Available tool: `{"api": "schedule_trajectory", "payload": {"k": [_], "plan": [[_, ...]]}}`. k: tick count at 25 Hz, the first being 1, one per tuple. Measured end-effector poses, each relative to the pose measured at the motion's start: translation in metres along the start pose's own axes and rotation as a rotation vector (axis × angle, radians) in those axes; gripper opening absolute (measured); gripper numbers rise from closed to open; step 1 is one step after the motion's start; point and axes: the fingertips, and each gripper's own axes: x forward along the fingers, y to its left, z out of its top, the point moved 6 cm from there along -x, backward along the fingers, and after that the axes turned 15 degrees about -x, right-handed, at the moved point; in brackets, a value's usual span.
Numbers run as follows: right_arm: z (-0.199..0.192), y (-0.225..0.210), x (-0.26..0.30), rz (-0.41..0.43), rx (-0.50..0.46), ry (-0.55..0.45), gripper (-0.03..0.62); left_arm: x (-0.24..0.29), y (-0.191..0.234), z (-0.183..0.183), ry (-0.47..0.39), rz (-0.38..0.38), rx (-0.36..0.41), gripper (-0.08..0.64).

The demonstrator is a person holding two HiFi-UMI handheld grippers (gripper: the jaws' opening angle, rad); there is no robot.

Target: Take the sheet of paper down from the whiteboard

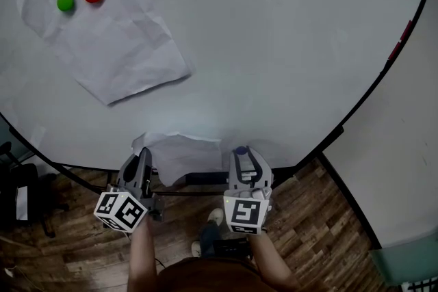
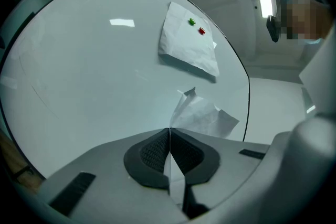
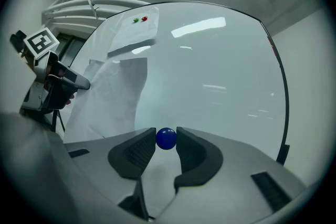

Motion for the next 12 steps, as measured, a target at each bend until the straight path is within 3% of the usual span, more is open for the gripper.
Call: {"api": "schedule_trajectory", "payload": {"k": [12], "plan": [[-0.0037,-0.0015,-0.0056,-0.003,0.011,0.002,0.134,-0.0014,0.0004,-0.0021,-0.001,-0.01,-0.008,0.025]]}}
